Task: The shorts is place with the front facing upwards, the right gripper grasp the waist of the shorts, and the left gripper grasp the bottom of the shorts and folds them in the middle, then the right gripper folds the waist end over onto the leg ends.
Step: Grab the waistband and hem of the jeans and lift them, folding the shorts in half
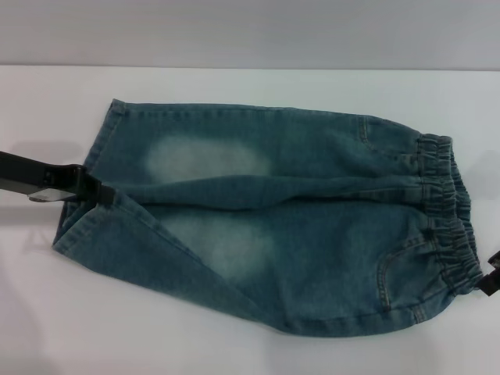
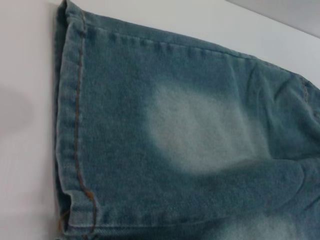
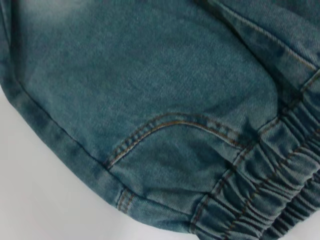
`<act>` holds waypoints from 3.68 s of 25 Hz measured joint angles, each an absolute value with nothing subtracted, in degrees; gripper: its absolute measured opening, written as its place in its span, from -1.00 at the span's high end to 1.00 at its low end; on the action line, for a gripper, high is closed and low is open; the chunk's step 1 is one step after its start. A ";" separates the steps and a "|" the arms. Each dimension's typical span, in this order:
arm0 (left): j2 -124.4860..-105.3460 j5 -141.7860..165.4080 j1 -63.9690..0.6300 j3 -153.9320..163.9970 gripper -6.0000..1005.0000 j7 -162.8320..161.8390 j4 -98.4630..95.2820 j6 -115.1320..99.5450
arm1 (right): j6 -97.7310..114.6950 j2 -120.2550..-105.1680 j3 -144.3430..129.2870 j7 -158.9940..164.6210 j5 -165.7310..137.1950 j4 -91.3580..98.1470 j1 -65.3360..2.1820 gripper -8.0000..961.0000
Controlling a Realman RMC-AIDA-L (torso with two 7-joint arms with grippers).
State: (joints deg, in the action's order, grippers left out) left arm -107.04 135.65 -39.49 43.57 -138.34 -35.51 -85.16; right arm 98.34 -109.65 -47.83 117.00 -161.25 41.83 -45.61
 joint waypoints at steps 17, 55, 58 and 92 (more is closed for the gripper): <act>-107.35 135.71 -39.66 43.41 0.86 -137.65 -35.51 -84.94 | 96.62 -110.90 -49.23 116.87 -161.10 40.36 -45.98 -0.19; -107.19 135.59 -41.21 38.17 0.84 -137.78 -35.65 -81.82 | 99.89 -111.13 -44.31 110.47 -157.10 43.49 -45.91 0.92; -107.04 135.59 -41.86 35.61 0.84 -138.10 -35.79 -80.96 | 102.65 -109.23 -40.13 108.34 -151.21 43.24 -44.52 0.98; -109.53 131.45 -46.96 32.92 0.82 -140.61 -36.01 -62.27 | 79.57 -107.89 -20.46 107.22 -129.63 26.76 -34.34 0.96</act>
State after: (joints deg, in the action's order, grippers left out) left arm -109.53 131.45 -46.96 32.92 -140.61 -36.01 -62.27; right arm 79.57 -107.89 -20.46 107.22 -129.63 26.76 -34.34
